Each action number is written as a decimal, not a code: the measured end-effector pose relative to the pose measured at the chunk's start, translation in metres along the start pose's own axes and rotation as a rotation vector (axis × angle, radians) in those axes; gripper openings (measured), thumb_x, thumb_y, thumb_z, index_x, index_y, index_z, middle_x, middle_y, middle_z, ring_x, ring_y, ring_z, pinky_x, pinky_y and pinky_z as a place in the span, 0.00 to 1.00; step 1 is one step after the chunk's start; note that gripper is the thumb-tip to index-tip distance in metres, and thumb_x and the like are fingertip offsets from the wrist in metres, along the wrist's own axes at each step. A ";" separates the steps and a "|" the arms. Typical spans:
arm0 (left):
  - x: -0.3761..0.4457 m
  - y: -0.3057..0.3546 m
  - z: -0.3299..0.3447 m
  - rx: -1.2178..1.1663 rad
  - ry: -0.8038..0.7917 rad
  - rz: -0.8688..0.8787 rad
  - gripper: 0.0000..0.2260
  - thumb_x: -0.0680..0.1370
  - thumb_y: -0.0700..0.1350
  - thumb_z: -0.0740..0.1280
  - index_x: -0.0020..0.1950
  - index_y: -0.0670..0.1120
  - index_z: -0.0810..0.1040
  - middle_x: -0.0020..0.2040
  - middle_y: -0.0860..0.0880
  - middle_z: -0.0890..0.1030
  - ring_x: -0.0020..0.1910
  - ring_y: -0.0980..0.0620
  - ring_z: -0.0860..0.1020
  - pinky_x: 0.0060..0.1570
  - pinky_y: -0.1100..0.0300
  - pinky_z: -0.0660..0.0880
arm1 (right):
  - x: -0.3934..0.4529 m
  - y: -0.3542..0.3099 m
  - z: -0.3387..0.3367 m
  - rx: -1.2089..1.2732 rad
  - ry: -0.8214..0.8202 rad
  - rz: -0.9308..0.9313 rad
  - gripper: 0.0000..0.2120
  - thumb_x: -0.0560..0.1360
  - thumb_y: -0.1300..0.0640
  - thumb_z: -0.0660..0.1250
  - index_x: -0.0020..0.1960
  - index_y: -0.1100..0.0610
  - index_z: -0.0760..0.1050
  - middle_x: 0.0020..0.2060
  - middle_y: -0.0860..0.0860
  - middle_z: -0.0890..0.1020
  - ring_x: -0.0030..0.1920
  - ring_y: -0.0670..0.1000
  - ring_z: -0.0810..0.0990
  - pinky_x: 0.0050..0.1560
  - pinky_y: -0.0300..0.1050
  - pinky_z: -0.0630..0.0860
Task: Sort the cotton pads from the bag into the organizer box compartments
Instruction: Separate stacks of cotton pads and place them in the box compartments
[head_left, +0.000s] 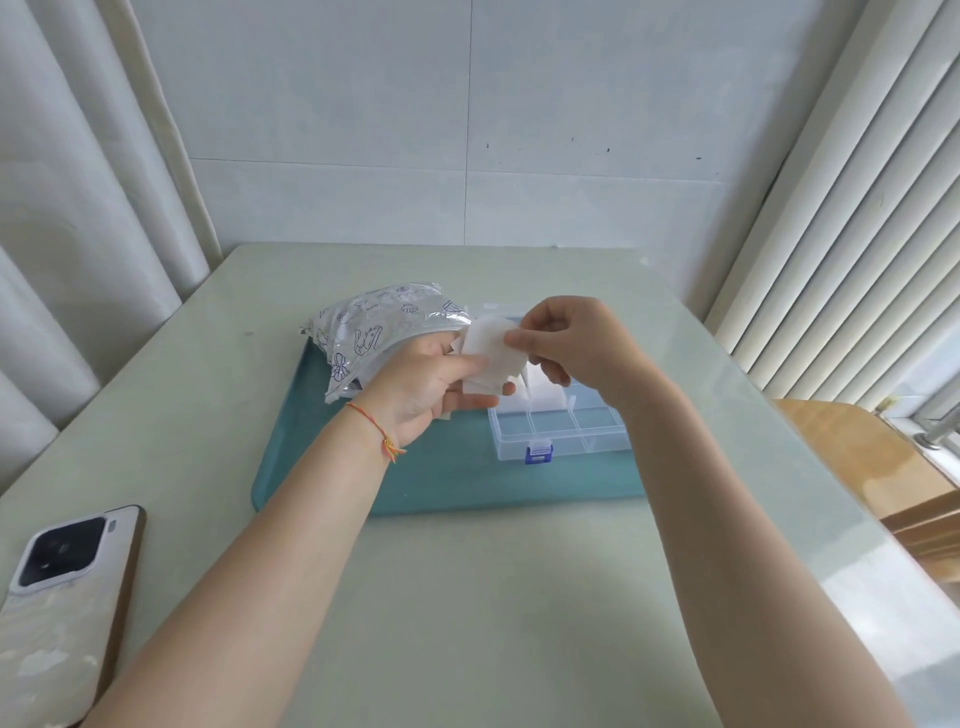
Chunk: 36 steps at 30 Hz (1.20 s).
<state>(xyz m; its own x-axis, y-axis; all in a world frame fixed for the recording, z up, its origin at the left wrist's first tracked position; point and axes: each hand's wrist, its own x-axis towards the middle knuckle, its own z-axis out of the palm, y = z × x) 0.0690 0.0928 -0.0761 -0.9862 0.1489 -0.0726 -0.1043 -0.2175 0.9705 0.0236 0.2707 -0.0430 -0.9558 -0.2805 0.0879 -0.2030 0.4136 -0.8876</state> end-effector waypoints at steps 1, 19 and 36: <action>0.001 -0.001 -0.002 0.003 0.003 0.000 0.12 0.81 0.33 0.61 0.62 0.39 0.77 0.52 0.41 0.83 0.45 0.43 0.85 0.38 0.59 0.81 | 0.000 0.000 -0.002 0.002 -0.023 0.003 0.06 0.74 0.59 0.73 0.42 0.61 0.78 0.27 0.50 0.79 0.22 0.48 0.71 0.24 0.37 0.67; -0.003 0.001 -0.011 0.016 -0.072 -0.034 0.19 0.78 0.28 0.61 0.68 0.38 0.71 0.55 0.37 0.82 0.48 0.41 0.84 0.41 0.60 0.80 | 0.002 0.005 0.003 0.279 -0.166 0.091 0.09 0.78 0.67 0.61 0.47 0.64 0.81 0.35 0.57 0.73 0.28 0.49 0.70 0.29 0.39 0.69; 0.002 -0.001 -0.013 -0.052 0.189 -0.051 0.13 0.76 0.27 0.63 0.60 0.31 0.77 0.42 0.40 0.84 0.36 0.48 0.84 0.38 0.62 0.81 | -0.002 -0.001 -0.021 0.245 0.006 -0.105 0.11 0.76 0.70 0.65 0.54 0.58 0.78 0.36 0.51 0.81 0.33 0.50 0.78 0.34 0.40 0.73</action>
<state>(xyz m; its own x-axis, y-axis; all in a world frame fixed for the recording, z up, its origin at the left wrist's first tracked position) 0.0653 0.0810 -0.0798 -0.9856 -0.0217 -0.1679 -0.1563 -0.2649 0.9515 0.0211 0.2884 -0.0326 -0.9335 -0.3056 0.1873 -0.2443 0.1600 -0.9564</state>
